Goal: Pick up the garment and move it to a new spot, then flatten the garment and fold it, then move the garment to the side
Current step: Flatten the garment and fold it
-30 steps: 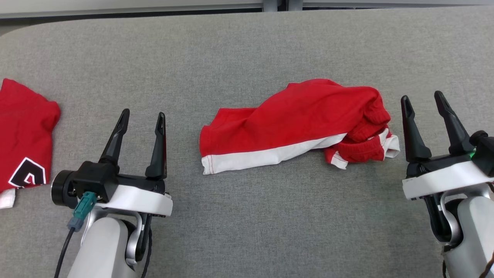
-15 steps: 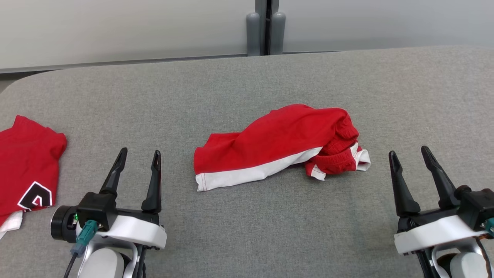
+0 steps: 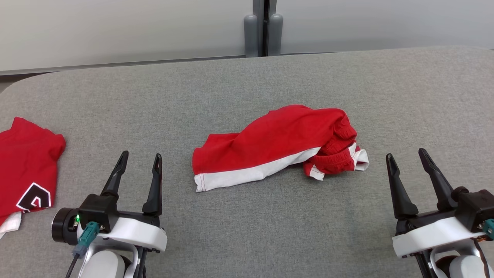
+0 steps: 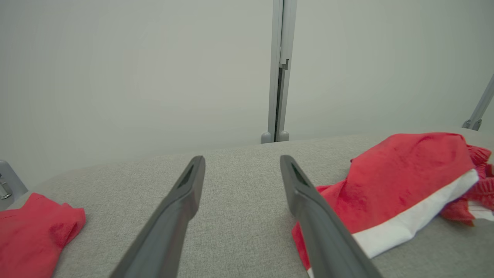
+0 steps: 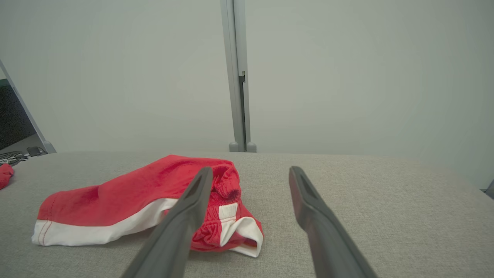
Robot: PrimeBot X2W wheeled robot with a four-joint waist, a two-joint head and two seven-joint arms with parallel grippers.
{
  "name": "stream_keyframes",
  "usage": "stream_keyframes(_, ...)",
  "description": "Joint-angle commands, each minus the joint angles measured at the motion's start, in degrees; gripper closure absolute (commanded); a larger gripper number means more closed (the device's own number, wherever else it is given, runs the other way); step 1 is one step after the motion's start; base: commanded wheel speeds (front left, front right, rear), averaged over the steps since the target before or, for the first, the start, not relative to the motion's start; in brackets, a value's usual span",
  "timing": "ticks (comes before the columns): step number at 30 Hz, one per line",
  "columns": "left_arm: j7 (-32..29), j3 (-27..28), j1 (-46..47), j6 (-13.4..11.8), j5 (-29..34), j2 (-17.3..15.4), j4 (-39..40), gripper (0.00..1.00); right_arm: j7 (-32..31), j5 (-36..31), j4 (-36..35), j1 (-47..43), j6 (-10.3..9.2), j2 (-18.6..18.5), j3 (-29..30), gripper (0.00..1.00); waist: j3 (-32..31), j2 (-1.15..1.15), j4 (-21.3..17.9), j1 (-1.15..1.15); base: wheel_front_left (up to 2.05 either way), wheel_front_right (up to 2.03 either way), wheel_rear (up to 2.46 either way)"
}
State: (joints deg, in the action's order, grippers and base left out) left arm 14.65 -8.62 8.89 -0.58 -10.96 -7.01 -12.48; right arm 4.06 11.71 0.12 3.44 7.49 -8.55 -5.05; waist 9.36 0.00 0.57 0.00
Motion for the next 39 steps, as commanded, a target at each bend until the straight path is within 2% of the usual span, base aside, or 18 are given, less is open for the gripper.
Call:
stream_keyframes(1,0.0,-0.1,0.4,-0.3,-0.3,-0.4,0.1,0.00,-0.2,0.0,-0.1,-0.5,0.00,-0.1,-0.2,0.00,0.1,0.00,0.1,0.00,0.00,0.00,0.00)
stream_keyframes(5,0.0,-0.4,1.0,-0.3,-0.3,-0.4,0.3,0.00,-0.9,0.2,0.3,0.5,0.00,-0.7,-1.7,0.00,0.6,0.00,0.5,0.00,0.00,0.00,0.00)
stream_keyframes(13,-0.1,-1.6,3.0,-0.1,-0.2,0.1,0.8,0.00,-3.6,-0.2,4.8,5.2,0.00,-3.2,-9.4,0.00,3.7,0.00,1.9,0.00,0.00,0.00,0.00)
stream_keyframes(22,0.4,-2.2,5.5,-0.2,-0.3,0.7,0.4,0.00,-5.8,-3.5,13.8,13.8,-0.01,-6.6,-16.4,0.00,7.4,0.00,2.3,0.00,0.00,0.00,0.00)
stream_keyframes(23,0.4,-2.2,5.8,-0.2,-0.3,0.7,0.3,0.00,-6.4,-3.5,14.6,14.1,-0.01,-6.9,-17.2,0.38,7.7,0.00,2.1,0.00,0.00,0.00,0.00)
stream_keyframes(24,0.4,-2.2,6.0,-0.2,-0.3,0.7,0.2,0.00,-7.1,-3.0,15.3,14.5,-0.01,-6.9,-17.6,0.63,7.8,0.00,2.1,0.00,0.00,0.00,0.00)
stream_keyframes(25,0.4,-2.2,6.0,-0.2,-0.3,0.7,0.1,0.00,-7.5,-2.7,15.9,14.8,-0.01,-7.2,-17.8,0.96,7.9,0.00,2.0,0.00,0.00,0.00,0.00)
stream_keyframes(27,0.5,-2.2,6.1,-0.2,-0.3,0.7,-0.1,0.00,-8.0,-1.8,16.6,14.8,-0.01,-7.3,-17.9,1.00,8.1,0.00,1.8,0.00,0.00,0.00,0.00)
stream_keyframes(31,0.6,-2.1,6.6,-0.3,-0.4,0.8,-0.4,0.00,-6.3,0.2,15.2,12.8,-0.01,-6.8,-15.8,1.00,8.1,0.00,1.4,0.00,0.00,0.00,0.00)
stream_keyframes(39,0.6,-1.7,5.5,-0.3,-0.4,0.7,-0.4,0.00,-2.9,2.3,6.3,3.7,-0.01,-3.7,-7.2,1.00,7.1,0.00,0.9,0.00,0.00,0.00,0.00)
